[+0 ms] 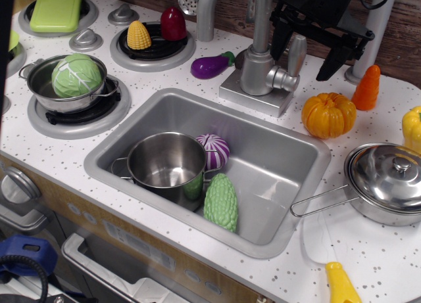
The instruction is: Turn lever vertical to front
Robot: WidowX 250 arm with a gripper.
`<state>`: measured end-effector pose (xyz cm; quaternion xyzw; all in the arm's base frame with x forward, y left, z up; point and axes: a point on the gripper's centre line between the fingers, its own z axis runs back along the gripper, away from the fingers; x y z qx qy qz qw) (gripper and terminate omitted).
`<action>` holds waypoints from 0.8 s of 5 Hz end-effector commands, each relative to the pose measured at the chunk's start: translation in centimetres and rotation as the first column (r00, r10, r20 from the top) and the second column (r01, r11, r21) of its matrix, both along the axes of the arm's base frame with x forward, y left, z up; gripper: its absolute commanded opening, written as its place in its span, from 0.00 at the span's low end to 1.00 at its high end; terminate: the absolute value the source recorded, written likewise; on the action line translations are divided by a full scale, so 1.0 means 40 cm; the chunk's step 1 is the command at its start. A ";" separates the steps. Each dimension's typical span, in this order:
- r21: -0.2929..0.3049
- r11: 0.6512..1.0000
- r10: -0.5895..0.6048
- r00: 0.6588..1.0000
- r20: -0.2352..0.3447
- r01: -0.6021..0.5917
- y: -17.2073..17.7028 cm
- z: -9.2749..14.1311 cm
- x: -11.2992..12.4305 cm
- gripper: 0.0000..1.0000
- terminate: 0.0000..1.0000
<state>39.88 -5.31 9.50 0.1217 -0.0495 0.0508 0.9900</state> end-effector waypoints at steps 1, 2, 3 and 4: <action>0.000 1.000 0.000 1.000 0.000 0.000 0.000 0.000 0.000 1.00 0.00; 0.013 1.000 -0.011 0.999 0.035 0.011 0.012 0.016 0.016 1.00 0.00; 0.085 0.996 -0.052 0.991 0.122 0.042 0.022 0.020 0.034 1.00 0.00; 0.114 0.993 -0.051 0.983 0.174 0.031 0.016 0.038 0.048 1.00 0.00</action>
